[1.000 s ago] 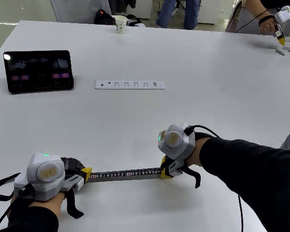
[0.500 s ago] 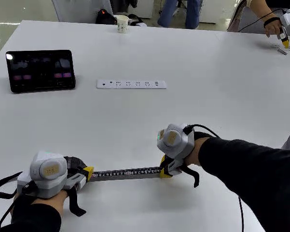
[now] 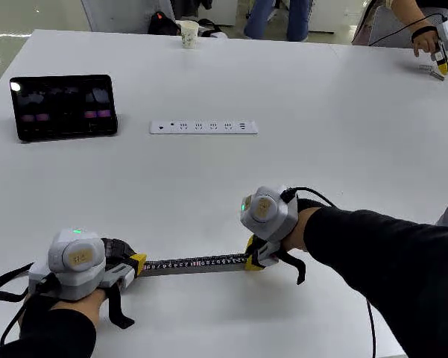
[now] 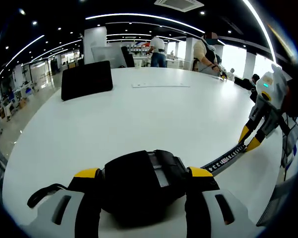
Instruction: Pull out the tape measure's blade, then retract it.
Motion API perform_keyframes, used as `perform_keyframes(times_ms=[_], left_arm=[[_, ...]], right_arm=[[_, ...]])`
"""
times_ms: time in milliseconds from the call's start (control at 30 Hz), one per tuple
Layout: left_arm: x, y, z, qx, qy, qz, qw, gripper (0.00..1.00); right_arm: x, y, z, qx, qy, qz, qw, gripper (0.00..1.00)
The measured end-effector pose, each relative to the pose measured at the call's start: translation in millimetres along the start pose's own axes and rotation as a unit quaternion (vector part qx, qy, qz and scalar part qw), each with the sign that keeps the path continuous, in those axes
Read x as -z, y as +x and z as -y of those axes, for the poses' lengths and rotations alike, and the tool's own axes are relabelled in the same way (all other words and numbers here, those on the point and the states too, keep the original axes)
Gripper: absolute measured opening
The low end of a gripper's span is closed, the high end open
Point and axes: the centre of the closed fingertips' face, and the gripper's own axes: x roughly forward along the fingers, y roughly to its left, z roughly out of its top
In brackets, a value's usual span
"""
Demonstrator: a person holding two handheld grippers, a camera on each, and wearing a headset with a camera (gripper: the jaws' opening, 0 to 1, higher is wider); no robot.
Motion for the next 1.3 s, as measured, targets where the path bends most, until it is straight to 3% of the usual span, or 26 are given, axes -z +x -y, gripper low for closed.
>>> perform_keyframes(times_ms=[1300], left_arm=[[1.4, 1.2, 0.6, 0.004, -0.004, -0.012, 0.9999, 0.64]], right_arm=[[-11.9, 4.0, -3.2, 0.003, 0.012, 0.011, 0.9999, 0.11]])
